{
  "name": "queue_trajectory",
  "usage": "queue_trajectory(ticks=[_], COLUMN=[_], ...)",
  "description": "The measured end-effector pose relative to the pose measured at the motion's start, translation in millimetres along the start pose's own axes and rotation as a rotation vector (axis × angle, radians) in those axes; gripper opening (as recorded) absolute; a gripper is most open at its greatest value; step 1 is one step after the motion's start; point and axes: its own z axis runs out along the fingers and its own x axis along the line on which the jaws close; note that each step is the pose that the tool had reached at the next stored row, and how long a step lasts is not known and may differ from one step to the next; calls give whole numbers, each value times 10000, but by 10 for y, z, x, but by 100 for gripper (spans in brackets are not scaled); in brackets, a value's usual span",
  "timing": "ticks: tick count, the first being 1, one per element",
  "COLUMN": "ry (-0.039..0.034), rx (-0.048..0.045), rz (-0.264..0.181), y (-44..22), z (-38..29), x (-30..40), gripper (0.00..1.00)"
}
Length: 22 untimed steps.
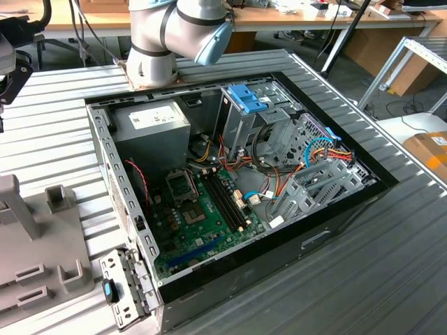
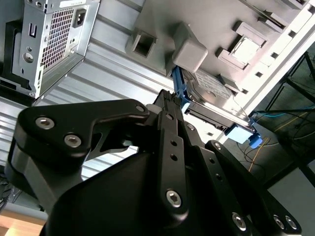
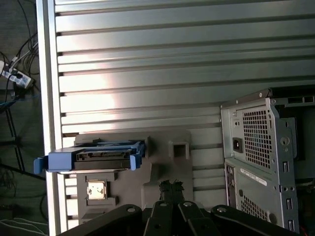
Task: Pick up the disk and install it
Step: 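Reach for the disk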
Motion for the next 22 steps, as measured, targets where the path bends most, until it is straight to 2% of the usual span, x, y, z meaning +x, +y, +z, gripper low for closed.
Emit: queue_trajectory(ticks=[5,16,19,21,22], ry=[0,0,0,1,0], rx=[0,0,0,1,1], rz=[1,0,0,1,1], y=[-1,-9,-14,-19,-23], z=[0,2,3,4,5], x=[20,126,199,266,322], gripper=[11,11,11,11,11])
